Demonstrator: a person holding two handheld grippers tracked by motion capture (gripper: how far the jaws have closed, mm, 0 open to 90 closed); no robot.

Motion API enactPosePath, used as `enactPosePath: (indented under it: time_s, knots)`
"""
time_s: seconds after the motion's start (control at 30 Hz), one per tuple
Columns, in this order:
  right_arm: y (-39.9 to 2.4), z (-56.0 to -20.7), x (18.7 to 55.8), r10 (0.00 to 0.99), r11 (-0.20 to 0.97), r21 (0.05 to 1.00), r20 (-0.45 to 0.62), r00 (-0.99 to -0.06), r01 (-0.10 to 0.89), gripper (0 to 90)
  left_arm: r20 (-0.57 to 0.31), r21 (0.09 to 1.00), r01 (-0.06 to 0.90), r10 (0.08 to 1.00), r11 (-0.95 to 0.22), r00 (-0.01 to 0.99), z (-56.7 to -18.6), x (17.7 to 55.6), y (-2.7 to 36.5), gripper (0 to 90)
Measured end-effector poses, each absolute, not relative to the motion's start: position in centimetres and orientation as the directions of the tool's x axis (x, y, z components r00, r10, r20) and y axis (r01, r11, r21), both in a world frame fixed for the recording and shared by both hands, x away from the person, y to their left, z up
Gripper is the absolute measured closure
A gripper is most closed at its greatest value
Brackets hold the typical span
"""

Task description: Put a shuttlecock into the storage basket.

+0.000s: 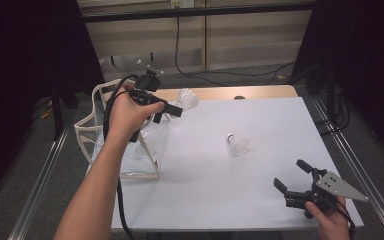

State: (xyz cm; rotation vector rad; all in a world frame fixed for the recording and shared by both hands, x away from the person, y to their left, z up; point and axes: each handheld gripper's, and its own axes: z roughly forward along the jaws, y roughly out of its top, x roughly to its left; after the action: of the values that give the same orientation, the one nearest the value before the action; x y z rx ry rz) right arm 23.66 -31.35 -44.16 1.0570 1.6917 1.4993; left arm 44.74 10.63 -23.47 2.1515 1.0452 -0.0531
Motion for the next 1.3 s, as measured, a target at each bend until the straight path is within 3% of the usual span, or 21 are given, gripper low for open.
enactPosePath:
  time_s: [1.3]
  knots:
    - [-31.4, -44.1, 23.6, 0.878, 0.027, 0.988, 0.049, -0.476, 0.151, 1.1, -0.303, 0.599, 0.699, 0.698, -0.39, 0.649, -22.0, 45.4, 11.9, 65.6]
